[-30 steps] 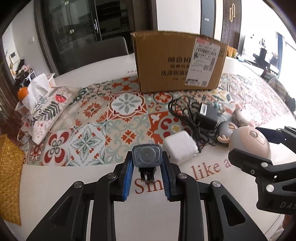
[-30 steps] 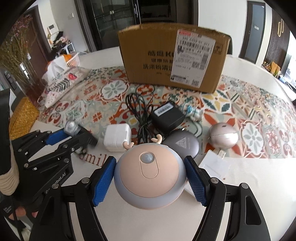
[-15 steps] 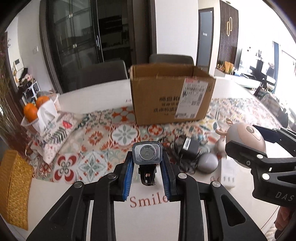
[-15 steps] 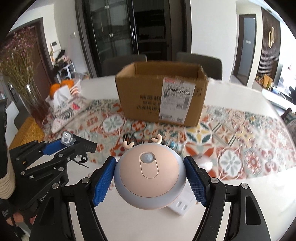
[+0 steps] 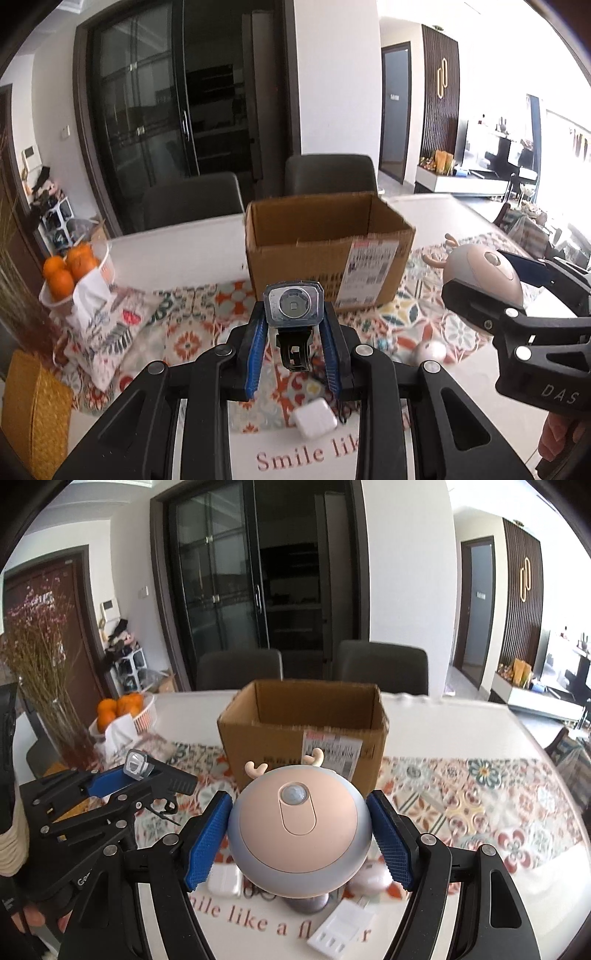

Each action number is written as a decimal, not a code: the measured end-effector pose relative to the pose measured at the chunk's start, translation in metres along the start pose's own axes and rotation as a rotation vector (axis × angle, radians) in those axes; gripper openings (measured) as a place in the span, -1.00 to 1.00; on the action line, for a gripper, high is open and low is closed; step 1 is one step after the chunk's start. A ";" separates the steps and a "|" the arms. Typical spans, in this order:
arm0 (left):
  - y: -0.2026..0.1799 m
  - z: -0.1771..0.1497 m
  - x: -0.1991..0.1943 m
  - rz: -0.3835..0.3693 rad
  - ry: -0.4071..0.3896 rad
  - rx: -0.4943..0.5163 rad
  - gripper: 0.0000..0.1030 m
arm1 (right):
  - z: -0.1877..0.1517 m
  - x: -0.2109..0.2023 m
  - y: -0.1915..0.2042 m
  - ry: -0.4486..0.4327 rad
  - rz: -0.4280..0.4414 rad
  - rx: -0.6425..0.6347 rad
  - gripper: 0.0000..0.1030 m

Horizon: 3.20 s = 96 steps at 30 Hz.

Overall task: Organize rigid objects
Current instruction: 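Carry the lamp and holder into the cardboard box and open both tools, then withdraw both tools from the box back toward the remaining table items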

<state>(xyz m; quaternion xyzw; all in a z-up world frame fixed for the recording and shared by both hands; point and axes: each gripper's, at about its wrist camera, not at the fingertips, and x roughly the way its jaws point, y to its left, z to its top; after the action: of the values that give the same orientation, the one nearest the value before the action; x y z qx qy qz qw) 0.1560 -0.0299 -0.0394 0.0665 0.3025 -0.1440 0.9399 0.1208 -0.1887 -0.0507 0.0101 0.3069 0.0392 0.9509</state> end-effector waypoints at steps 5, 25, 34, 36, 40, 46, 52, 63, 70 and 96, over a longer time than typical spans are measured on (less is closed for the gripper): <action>-0.001 0.023 0.007 -0.010 -0.042 0.006 -0.45 | 0.017 0.004 -0.005 -0.034 -0.001 0.007 0.45; 0.010 0.091 0.073 -0.030 -0.079 0.005 -0.45 | 0.088 0.068 -0.026 -0.072 -0.017 -0.027 0.45; 0.012 0.107 0.113 -0.020 -0.021 0.013 -0.45 | 0.110 0.109 -0.035 -0.018 -0.021 -0.043 0.45; 0.011 0.108 0.122 -0.011 0.003 0.019 -0.45 | 0.111 0.118 -0.037 0.006 -0.026 -0.045 0.45; 0.013 0.109 0.144 -0.027 0.072 0.007 -0.45 | 0.114 0.140 -0.042 0.067 -0.024 -0.048 0.45; 0.014 0.102 0.169 -0.047 0.157 -0.012 -0.45 | 0.110 0.171 -0.050 0.152 -0.002 -0.024 0.45; 0.015 0.095 0.182 -0.057 0.203 -0.021 -0.45 | 0.102 0.190 -0.058 0.203 0.012 -0.010 0.45; 0.020 0.097 0.176 -0.022 0.189 -0.033 -0.10 | 0.103 0.188 -0.054 0.173 -0.044 -0.027 0.63; 0.018 0.093 0.142 0.080 0.133 -0.030 0.55 | 0.101 0.151 -0.051 0.107 -0.126 -0.052 0.64; -0.006 0.046 0.012 0.175 -0.005 -0.059 1.00 | 0.052 0.008 -0.038 -0.068 -0.204 -0.042 0.78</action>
<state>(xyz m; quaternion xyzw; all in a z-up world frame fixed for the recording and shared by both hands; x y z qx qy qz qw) 0.1884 -0.0481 -0.0092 0.0648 0.2973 -0.0524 0.9512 0.1599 -0.2258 -0.0150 -0.0400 0.2730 -0.0517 0.9598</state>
